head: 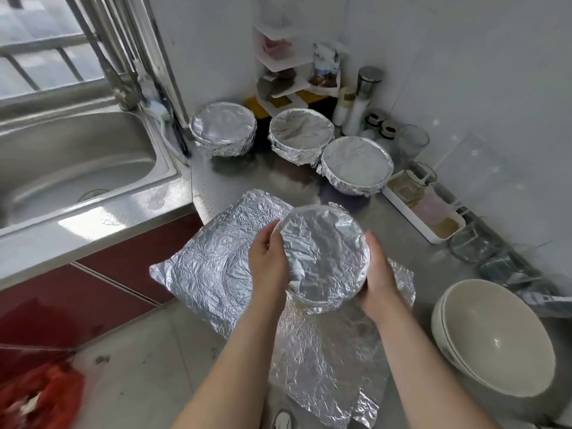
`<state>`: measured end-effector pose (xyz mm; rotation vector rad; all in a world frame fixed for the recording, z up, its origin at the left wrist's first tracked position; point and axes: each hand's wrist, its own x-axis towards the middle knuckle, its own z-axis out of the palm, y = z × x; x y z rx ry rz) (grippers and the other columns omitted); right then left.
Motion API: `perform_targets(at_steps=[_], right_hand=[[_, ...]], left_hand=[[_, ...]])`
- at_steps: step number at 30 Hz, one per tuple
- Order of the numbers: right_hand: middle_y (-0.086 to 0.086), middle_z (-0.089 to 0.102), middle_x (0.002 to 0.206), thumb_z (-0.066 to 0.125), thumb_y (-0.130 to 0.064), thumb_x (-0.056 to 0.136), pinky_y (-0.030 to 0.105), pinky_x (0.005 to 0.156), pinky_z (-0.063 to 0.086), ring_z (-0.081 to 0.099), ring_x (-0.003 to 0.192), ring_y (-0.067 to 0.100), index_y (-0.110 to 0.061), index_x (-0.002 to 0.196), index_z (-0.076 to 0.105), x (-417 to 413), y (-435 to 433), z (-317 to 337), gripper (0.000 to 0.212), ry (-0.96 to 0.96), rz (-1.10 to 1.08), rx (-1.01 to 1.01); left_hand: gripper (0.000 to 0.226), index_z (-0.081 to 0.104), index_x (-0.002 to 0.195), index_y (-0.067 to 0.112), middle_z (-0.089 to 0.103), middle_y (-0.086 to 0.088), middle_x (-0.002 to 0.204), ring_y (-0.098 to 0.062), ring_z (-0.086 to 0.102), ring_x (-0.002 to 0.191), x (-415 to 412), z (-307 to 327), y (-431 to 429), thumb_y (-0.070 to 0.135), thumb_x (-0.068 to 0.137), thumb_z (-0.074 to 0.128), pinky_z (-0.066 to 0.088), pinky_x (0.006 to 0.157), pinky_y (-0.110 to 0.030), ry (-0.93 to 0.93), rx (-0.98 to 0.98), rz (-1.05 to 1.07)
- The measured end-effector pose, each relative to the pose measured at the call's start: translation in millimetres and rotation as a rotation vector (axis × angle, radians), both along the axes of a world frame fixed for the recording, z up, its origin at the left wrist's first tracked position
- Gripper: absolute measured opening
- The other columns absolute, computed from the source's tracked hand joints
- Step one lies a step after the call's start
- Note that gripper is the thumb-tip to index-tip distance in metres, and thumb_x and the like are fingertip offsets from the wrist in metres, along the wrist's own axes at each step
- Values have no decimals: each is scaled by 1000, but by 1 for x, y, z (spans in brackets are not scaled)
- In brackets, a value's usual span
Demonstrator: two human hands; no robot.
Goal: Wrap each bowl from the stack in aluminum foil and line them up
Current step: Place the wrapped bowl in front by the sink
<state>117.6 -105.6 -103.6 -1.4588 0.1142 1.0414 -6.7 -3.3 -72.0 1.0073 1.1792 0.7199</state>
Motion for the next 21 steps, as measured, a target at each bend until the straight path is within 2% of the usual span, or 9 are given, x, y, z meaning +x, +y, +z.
perform_targets(at_steps=[1,3,6,9,11,14,16,18,21], right_hand=[[5,66,124,58,-75,74,54,104,43,63,113,28,-31,126,61,-2,12,3,68,5,24,25],[11,66,123,58,-74,76,53,109,36,58,115,26,-29,113,70,-5,37,9,59,18,59,78],[7,73,105,51,-67,85,45,94,43,59,103,25,-28,93,75,-7,77,15,46,35,105,91],[1,73,93,47,-59,92,33,73,54,65,89,21,-22,111,65,-12,122,22,45,27,172,96],[2,68,106,45,-56,95,27,58,53,63,89,20,-21,129,55,-17,155,22,49,0,212,109],[6,60,126,47,-62,91,31,58,54,62,102,26,-26,134,50,-27,201,18,56,-14,264,96],[5,60,125,48,-64,89,32,58,53,61,100,25,-26,125,54,-30,229,13,52,8,291,94],[3,65,114,46,-62,91,33,63,51,61,93,20,-27,115,55,-34,248,10,43,29,330,87],[1,67,114,44,-62,93,33,68,47,61,94,20,-26,112,56,-40,276,2,43,30,386,77]], left_hand=[[27,64,120,21,69,-3,108,-23,66,98,-2,1,11,18,100,47,55,84,-41,18,10,44],[29,63,123,18,65,-18,115,-39,61,106,-10,0,33,17,100,45,51,89,-52,23,-14,136],[27,64,118,15,58,-29,123,-44,60,106,-20,-3,66,14,99,45,42,96,-62,-8,-69,276],[30,63,122,10,58,-28,125,-38,61,109,-29,-4,102,13,97,47,48,93,-52,-52,-86,398],[32,63,123,7,60,-24,127,-39,58,116,-34,-8,128,13,96,47,46,100,-52,-53,-83,477],[26,65,113,22,66,-9,119,-30,61,113,-41,-15,168,16,96,46,47,102,-49,-44,-70,598],[22,61,108,28,66,-9,117,-23,62,105,-45,-21,193,17,97,45,49,101,-47,-32,-66,672],[26,61,115,23,64,-16,122,-23,59,98,-46,-28,211,15,98,43,47,101,-47,-12,-68,727],[32,57,125,16,62,-17,125,-34,60,109,-46,-39,235,12,99,39,45,100,-42,-6,-67,804]])
